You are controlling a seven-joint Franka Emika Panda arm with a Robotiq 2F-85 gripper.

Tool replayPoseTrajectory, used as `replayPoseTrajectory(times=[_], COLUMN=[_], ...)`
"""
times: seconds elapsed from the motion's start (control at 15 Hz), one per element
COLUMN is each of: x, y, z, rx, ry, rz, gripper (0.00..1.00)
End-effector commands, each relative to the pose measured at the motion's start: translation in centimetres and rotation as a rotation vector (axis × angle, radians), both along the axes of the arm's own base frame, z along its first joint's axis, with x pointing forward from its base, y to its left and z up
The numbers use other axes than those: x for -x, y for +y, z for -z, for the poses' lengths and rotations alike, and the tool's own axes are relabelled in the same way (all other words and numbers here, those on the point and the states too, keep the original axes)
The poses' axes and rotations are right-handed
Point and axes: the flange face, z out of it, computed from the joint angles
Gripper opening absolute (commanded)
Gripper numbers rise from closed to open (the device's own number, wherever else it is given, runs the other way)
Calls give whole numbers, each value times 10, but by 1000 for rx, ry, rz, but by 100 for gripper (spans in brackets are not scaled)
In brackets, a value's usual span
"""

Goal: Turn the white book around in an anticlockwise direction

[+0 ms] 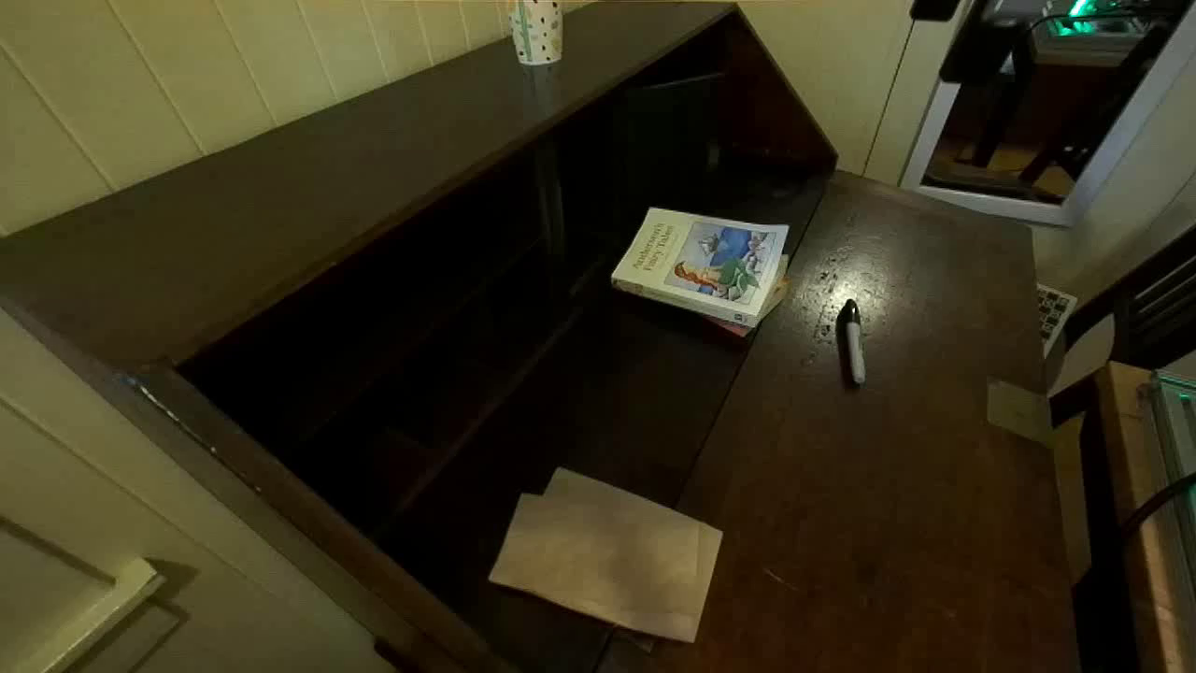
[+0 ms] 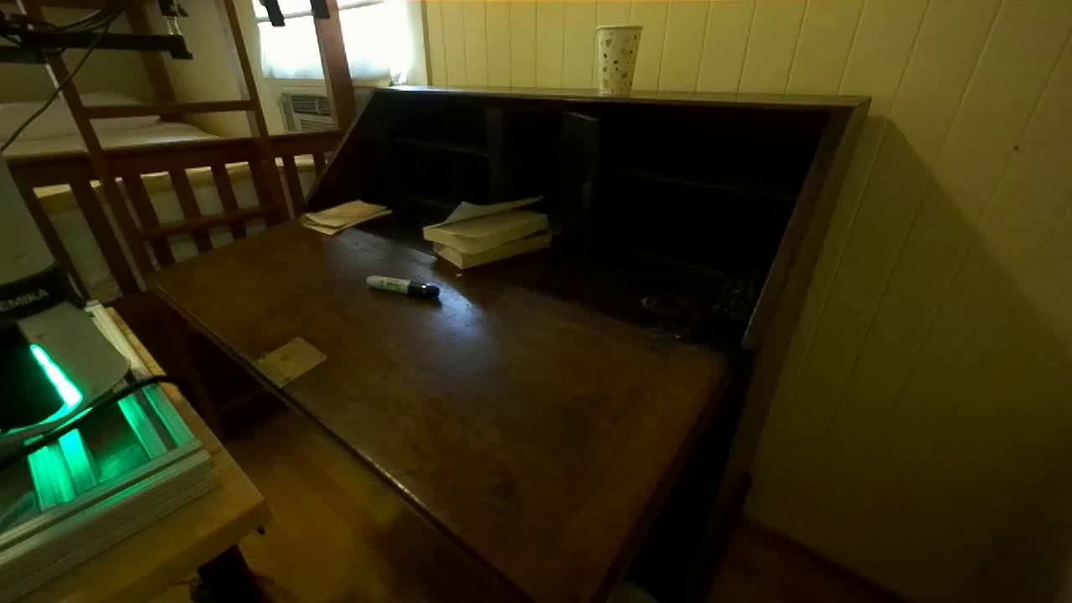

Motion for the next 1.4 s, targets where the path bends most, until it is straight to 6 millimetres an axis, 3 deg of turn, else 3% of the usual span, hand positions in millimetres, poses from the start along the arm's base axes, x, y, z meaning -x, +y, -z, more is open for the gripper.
replayPoseTrajectory(times=[0.0, 0.67, 1.07, 1.33], x=[0, 0, -38, -65], y=[0, 0, -32, -51], z=[0, 0, 49, 86], rx=[0, 0, -24, -44], ry=[1, 1, -12, -17], rz=[0, 0, 398, 494], gripper=[100, 100, 100, 100])
